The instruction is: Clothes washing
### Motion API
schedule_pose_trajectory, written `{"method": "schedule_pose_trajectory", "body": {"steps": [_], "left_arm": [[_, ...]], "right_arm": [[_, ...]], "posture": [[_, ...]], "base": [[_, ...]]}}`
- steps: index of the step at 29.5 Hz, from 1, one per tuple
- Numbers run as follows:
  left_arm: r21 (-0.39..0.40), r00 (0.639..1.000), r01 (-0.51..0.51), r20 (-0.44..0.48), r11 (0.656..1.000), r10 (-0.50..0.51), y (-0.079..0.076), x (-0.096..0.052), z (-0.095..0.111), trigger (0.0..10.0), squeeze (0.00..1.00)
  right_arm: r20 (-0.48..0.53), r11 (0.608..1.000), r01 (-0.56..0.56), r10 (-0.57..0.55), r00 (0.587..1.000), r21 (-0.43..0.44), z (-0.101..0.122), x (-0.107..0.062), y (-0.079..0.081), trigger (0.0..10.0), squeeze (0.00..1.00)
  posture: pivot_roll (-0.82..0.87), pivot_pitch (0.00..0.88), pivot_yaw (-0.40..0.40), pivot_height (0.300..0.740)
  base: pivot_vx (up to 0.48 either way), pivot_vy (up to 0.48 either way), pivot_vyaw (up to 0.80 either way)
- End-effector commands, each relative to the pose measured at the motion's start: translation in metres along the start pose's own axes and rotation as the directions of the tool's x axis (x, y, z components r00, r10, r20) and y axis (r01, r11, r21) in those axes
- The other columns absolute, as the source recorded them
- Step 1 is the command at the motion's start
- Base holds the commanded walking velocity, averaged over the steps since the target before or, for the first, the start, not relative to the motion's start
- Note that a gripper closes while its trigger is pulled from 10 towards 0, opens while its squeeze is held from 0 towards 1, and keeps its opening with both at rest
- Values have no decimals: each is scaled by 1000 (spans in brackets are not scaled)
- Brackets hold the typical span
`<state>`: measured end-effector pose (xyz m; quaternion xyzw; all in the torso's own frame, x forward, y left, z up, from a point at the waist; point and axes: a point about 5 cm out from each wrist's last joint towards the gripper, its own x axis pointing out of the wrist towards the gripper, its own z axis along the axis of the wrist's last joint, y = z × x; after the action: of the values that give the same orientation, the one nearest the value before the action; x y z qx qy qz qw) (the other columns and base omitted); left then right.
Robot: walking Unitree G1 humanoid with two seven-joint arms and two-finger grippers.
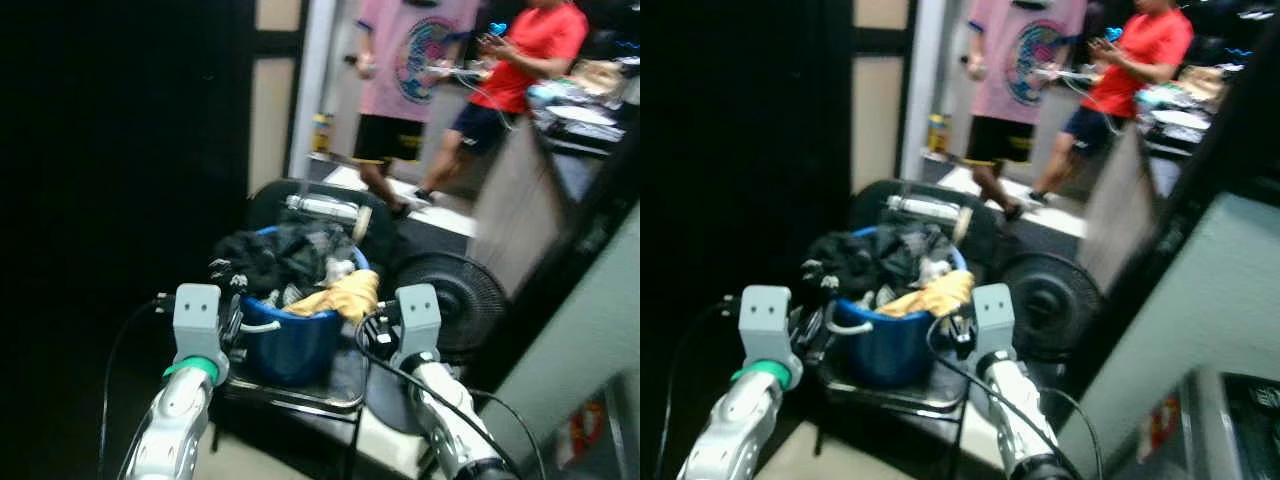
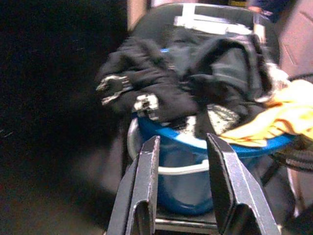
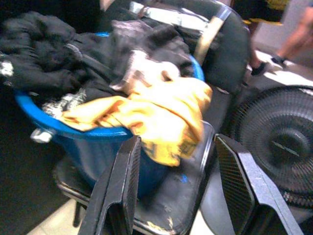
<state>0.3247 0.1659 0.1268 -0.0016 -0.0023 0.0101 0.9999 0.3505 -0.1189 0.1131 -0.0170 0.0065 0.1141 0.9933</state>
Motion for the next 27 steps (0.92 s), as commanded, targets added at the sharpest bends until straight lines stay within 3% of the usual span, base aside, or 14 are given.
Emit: {"method": "schedule_pose_trajectory", "body": {"steps": [1, 5, 7, 10, 27], "left_arm": [[-2, 1000, 4, -7, 1000, -4, -1, -1, -2, 10000, 0], [36, 1000, 20, -7, 999, -19, 5, 2, 2, 10000, 0], [66, 999, 31, -20, 997, -29, 17, 3, 7, 10000, 0], [67, 999, 31, -23, 997, -30, 21, 3, 8, 10000, 0], [62, 1000, 24, -19, 998, -22, 27, 5, 12, 10000, 0]], "right_arm": [[-19, 1000, 5, -5, 1000, -3, -4, -2, -2, 10000, 0], [-20, 1000, 11, -10, 1000, 23, -6, -1, 5, 10000, 0], [-16, 997, 3, -2, 1000, 73, -8, 0, 18, 10000, 0], [-12, 996, -3, 4, 1000, 92, -7, 1, 23, 10000, 0], [15, 996, -37, 36, 999, 80, -2, 3, 30, 10000, 0]], "posture": [[-7, 0, -13, 740], [37, 0, 32, 740], [60, 0, 78, 740], [60, 0, 78, 740], [62, 0, 85, 740]], "base": [[0, 0, -800], [0, 0, -800], [0, 0, -800], [0, 0, -800], [0, 0, 0]]}}
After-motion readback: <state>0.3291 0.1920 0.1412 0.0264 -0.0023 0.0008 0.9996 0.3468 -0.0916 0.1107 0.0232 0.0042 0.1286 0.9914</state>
